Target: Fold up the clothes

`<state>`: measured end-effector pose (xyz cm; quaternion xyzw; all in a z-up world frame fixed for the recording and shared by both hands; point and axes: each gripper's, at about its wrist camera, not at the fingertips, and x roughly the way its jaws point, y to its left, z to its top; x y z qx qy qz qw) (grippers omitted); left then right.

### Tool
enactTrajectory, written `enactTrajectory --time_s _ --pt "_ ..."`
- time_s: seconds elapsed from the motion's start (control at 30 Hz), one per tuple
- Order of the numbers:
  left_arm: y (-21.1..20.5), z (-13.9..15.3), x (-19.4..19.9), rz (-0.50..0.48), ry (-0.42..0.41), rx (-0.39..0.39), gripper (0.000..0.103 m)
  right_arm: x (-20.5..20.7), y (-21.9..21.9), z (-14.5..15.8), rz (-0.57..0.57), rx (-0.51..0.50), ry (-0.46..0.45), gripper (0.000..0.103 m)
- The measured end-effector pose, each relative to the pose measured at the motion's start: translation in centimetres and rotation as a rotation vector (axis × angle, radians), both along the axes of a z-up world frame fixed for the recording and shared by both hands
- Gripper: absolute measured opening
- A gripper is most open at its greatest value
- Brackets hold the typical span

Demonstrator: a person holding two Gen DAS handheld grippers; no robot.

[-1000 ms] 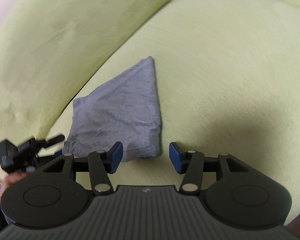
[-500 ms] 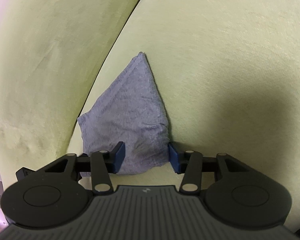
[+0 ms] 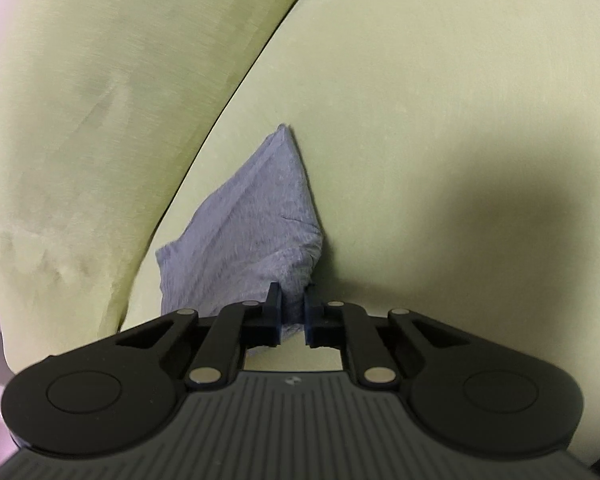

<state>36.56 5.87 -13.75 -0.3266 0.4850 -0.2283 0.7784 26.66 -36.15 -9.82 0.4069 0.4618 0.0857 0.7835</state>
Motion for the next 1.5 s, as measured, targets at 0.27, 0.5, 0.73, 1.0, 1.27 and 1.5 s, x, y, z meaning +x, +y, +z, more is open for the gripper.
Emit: enactTrajectory --time_s 0.27,0.5,0.73,1.0,1.27,1.5 --pt "-2.2 -0.7 -6.8 0.046 0.031 -0.022 0.008 -1.0 -2.1 0.0 0.099 -0.068 0.046 0.008" --pt "-2.0 0.9 -6.7 0.018 -0.026 0.103 0.028 -1.7 -2.1 -0.2 0.098 -0.124 -0.017 0.019" --pt "-0.3 5.1 -3.9 -0.020 -0.169 0.228 0.028 -4.7 -0.7 3.2 0.056 -0.276 -0.160 0.022" --pt "-6.8 4.3 2.8 -0.304 -0.245 0.342 0.034 -4.4 4.7 3.1 0.234 -0.347 -0.239 0.027" --pt "-3.7 2.3 3.0 -0.290 -0.258 0.371 0.029 -2.6 4.6 1.4 0.264 -0.352 -0.221 0.028" --pt "-5.2 4.7 3.4 -0.395 -0.343 0.437 0.041 -3.2 5.4 2.8 0.265 -0.388 -0.275 0.035"
